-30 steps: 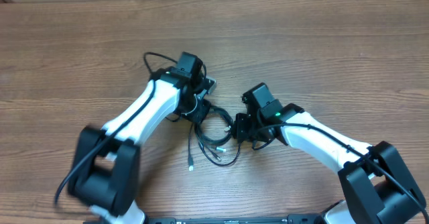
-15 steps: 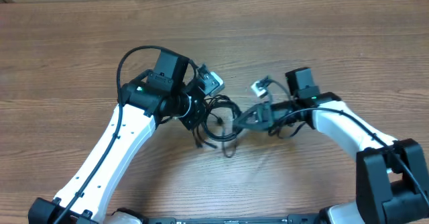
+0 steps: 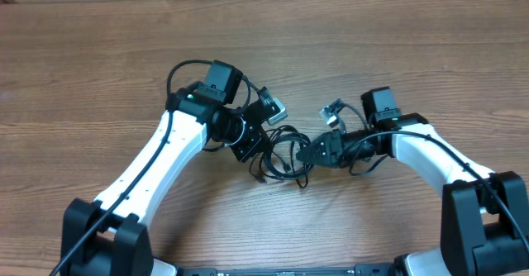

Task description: Untangle cables

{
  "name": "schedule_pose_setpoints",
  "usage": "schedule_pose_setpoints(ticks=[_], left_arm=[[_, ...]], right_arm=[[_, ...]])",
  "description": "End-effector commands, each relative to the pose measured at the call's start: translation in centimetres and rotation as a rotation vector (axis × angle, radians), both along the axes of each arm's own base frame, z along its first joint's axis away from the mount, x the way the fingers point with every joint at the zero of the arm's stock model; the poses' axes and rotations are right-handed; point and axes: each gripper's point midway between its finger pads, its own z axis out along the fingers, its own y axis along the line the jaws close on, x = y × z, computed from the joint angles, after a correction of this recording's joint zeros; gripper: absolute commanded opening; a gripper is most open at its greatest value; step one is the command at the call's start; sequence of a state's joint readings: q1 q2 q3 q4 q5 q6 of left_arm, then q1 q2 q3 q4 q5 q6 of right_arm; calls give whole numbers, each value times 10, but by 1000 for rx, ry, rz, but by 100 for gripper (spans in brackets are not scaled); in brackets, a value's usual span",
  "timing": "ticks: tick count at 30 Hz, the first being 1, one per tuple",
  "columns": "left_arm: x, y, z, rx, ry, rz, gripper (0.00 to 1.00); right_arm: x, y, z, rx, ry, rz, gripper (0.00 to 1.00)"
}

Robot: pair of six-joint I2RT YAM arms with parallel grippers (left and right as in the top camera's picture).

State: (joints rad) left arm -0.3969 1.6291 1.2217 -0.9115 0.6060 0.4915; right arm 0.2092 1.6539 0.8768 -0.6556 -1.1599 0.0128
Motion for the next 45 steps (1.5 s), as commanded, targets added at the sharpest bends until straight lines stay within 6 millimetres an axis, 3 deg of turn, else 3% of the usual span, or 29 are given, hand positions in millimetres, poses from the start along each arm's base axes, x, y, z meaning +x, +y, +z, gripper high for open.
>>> schedule_pose_setpoints(ticks=[1, 7, 11, 14, 17, 20, 21, 23, 26, 31, 37, 41, 45], left_arm=[[-8, -12, -8, -82, 80, -41, 5], [-6, -16, -40, -61, 214, 15, 5], [1, -11, -75, 24, 290, 102, 7], [7, 2, -92, 121, 308, 184, 10], [25, 16, -81, 176, 247, 273, 24], [38, 16, -53, 141, 169, 301, 33], [42, 15, -42, 124, 138, 302, 40], [44, 14, -32, 106, 106, 302, 47], [47, 8, -29, 91, 78, 292, 51], [59, 0, -39, 155, -20, 283, 52], [53, -5, -66, 225, 8, 263, 54], [59, 14, -99, 360, 29, 348, 49], [63, 15, -110, 376, 36, 364, 50]], right_arm=[[0, 3, -18, -148, 34, -34, 20], [10, 7, -51, -404, 78, -164, 36], [10, 6, -66, -533, 65, -214, 48], [5, 11, -64, -525, 75, -195, 45], [4, 27, -33, -404, -1, -100, 50], [7, 28, -10, -394, -23, -86, 53], [6, 28, -3, -399, -28, -79, 54], [3, 26, 0, -409, -12, -76, 56], [0, 5, -19, -561, 32, -126, 61], [-9, -50, -55, -889, 142, -302, 72], [-19, -56, -75, -906, 165, -312, 74], [-17, -60, -82, -924, 150, -327, 80], [-12, -68, -87, -975, 125, -346, 81]])
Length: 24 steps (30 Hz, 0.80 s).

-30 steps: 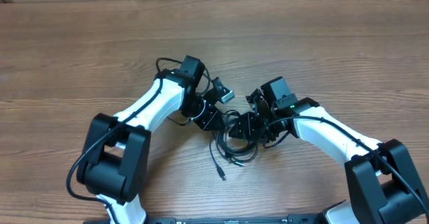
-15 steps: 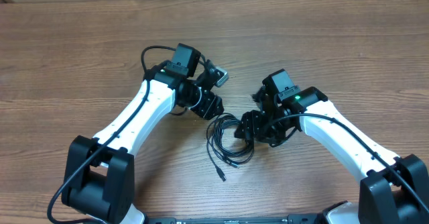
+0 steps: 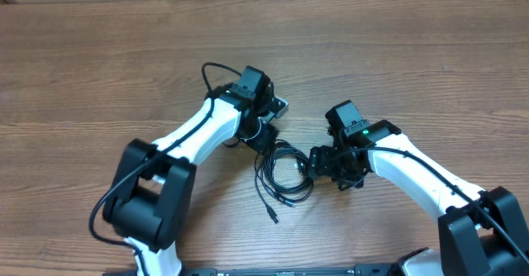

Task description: Untangle cables

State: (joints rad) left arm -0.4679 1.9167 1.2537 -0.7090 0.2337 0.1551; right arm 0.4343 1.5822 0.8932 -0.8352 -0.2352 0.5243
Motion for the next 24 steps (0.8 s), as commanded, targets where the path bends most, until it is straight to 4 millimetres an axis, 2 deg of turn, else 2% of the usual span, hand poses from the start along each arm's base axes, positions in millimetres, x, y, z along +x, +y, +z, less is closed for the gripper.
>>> schedule_pose_setpoints(ticks=[1, 6, 10, 15, 20, 24], left_arm=[[11, 3, -6, 32, -21, 50, 51], [4, -9, -4, -33, 16, 35, 54], [5, -3, 3, -22, 32, 49, 54], [10, -4, 27, -14, 53, 53, 57], [1, -5, 23, -2, 74, 38, 61], [-1, -4, 10, -8, 66, 38, 62]], right_arm=[[3, -8, -6, -55, -17, -12, 81], [-2, 2, -16, -54, 3, 34, 84], [-9, 14, -28, -74, 12, 83, 84], [-12, 3, -46, -169, 46, 34, 84], [-11, 3, -47, -170, 46, 35, 85], [-11, 2, -47, -176, 43, 34, 85]])
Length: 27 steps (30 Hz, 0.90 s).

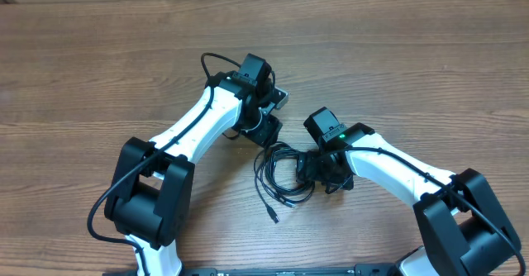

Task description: Untangle cables

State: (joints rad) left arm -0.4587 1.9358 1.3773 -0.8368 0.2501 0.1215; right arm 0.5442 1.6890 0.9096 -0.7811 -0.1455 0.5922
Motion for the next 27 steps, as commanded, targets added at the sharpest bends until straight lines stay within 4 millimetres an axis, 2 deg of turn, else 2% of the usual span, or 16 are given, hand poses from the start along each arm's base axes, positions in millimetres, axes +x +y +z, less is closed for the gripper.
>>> schedule_pose_setpoints(ticks=[1, 3, 7, 14, 18, 27], left_arm=[[-11, 0, -17, -2, 28, -1, 62], [-15, 2, -25, 0, 31, -1, 62], [-15, 1, -29, -5, 23, -1, 62], [-13, -10, -24, -98, 29, -24, 64], [-20, -17, -20, -147, 52, -62, 64], [-23, 3, -43, 20, 5, -54, 61]], right_arm=[[-8, -14, -21, -79, 37, -3, 86], [-8, -14, -21, -78, 37, -4, 86], [-8, -14, -21, -79, 36, -3, 86], [-8, -15, -21, -82, 36, -3, 86], [-7, -16, -21, -87, 32, -4, 86], [-7, -16, -21, -87, 31, -4, 86]])
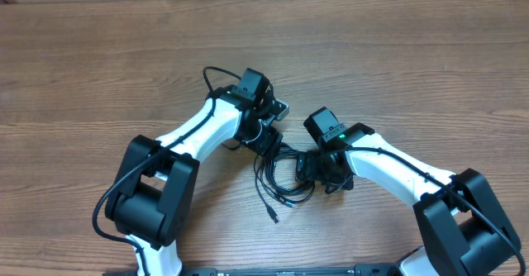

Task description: Untangle cables

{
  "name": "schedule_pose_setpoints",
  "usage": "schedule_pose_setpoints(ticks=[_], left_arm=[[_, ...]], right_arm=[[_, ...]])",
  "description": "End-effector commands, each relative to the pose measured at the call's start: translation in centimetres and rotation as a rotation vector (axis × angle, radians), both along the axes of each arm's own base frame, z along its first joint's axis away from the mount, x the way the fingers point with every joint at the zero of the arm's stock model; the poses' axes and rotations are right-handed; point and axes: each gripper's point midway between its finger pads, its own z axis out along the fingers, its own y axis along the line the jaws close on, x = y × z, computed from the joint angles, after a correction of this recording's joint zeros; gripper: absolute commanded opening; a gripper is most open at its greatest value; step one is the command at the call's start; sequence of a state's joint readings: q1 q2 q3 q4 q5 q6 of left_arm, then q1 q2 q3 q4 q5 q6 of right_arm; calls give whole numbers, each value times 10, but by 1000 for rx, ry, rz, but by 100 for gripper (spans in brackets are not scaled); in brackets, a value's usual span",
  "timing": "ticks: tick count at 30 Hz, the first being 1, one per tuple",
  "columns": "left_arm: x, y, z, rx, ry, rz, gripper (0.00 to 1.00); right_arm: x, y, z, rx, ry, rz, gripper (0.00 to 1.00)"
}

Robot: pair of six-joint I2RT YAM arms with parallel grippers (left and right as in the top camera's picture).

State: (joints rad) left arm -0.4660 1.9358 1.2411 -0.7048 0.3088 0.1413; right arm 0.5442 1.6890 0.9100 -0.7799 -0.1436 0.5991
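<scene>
A tangle of thin black cables [281, 175] lies in loops on the wooden table, and one loose end with a plug [274, 217] trails toward the front. My left gripper [268, 141] points down at the bundle's upper left edge; its fingers are too dark and small to tell their state. My right gripper [307, 168] sits at the bundle's right edge, with strands running into its tip, and it looks shut on them.
The wooden table [430, 69] stretches bare to the back and both sides. Both white arms reach in from the front edge, and their elbows crowd the middle. A silver-edged camera block [279, 107] rides on the left wrist.
My left gripper has moved a little toward the front and now touches the top of the cable bundle. The right arm and the cables have stayed where they were.
At first the cable loops hung stretched between both grippers near the table's middle. Then the left gripper was off the bundle, farther back, and the cables lay on the table with a loose end trailing forward. The right gripper shifted slightly left with the bundle, and the left is now back at it.
</scene>
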Motion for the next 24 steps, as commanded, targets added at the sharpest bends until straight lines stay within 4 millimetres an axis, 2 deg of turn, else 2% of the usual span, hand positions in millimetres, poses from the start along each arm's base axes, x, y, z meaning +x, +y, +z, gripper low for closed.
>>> schedule_pose_setpoints(ticks=[1, 6, 9, 14, 22, 24], left_arm=[[-1, 12, -18, 90, -39, 2, 61], [8, 16, -21, 112, -82, 32, 58], [17, 26, -22, 167, -117, 82, 58], [18, 26, -21, 164, -117, 86, 57], [24, 21, -9, 151, -120, 85, 59], [23, 21, -5, 159, -107, 84, 58]], right_arm=[[-7, -15, -21, -85, 32, 3, 86], [-7, -15, -21, -84, 30, 3, 86], [-7, -15, -21, -85, 30, 3, 86], [-7, -15, -21, -85, 30, 3, 86], [-6, -15, -21, -84, 26, 19, 87], [-5, -14, -21, -79, 16, 41, 91]])
